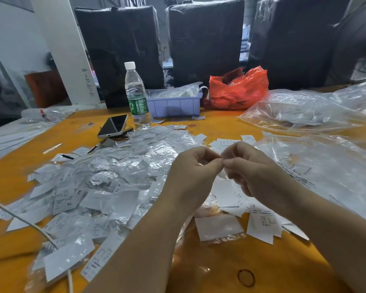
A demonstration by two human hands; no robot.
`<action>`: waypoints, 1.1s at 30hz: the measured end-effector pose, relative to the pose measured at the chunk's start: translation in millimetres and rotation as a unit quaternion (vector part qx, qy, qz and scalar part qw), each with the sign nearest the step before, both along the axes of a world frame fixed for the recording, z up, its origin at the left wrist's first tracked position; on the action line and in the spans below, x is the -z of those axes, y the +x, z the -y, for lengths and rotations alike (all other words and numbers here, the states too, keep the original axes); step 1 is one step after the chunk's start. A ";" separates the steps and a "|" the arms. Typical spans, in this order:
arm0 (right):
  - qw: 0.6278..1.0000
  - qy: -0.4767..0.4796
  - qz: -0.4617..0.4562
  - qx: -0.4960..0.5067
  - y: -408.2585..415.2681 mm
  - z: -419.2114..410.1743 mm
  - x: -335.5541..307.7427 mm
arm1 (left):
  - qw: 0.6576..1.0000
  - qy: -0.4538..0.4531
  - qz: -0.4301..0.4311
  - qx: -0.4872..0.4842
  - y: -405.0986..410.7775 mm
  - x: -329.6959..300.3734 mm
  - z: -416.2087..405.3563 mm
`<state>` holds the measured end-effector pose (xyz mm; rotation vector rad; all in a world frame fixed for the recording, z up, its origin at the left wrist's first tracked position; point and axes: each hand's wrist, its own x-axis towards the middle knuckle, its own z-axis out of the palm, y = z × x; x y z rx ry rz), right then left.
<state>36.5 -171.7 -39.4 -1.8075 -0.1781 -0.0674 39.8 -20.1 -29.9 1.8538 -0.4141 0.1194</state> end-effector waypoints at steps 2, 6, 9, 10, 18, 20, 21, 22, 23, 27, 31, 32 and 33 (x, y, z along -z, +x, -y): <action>0.999 -0.023 0.025 0.001 -7.4 2.6 -4.7 | 1.000 -0.009 -0.004 -0.004 0.6 -0.5 -0.4; 0.999 -0.033 0.019 0.030 -10.9 2.2 -11.6 | 1.000 -0.014 -0.018 -0.014 1.8 -0.3 -2.2; 0.999 -0.014 0.016 0.041 -12.5 1.8 -14.2 | 0.998 -0.043 -0.033 -0.030 4.3 -1.4 -5.4; 0.999 -0.002 0.015 0.046 -12.9 2.1 -14.8 | 0.997 -0.051 -0.039 -0.030 4.5 -2.0 -6.0; 0.987 0.134 -0.044 0.082 -12.3 2.9 -16.3 | 0.976 -0.196 -0.088 -0.028 7.2 -5.9 -7.4; 0.984 0.148 -0.058 0.076 -12.4 1.8 -15.7 | 0.968 -0.223 -0.115 -0.026 9.9 -5.3 -8.5; 0.984 0.152 -0.063 0.071 -12.2 1.4 -15.2 | 0.961 -0.240 -0.134 -0.024 10.8 -5.6 -8.9; 0.983 0.155 -0.067 0.066 -12.4 0.9 -14.9 | 0.954 -0.257 -0.151 -0.023 11.5 -6.1 -9.0; 0.983 0.157 -0.071 0.061 -12.6 0.5 -14.7 | 0.948 -0.270 -0.165 -0.021 12.0 -6.6 -9.2; 0.983 0.154 -0.082 0.057 -13.4 -0.4 -13.9 | 0.930 -0.306 -0.204 -0.007 12.8 -6.3 -8.4; 0.986 0.143 -0.073 0.048 -13.3 0.4 -12.9 | 0.921 -0.316 -0.226 -0.021 14.0 -5.7 -8.0; 0.987 0.142 -0.071 0.039 -13.8 0.5 -13.0 | 0.920 -0.316 -0.229 -0.027 13.9 -5.5 -7.7; 0.987 0.140 -0.069 0.028 -14.1 0.9 -12.7 | 0.920 -0.316 -0.231 -0.032 13.8 -5.5 -7.6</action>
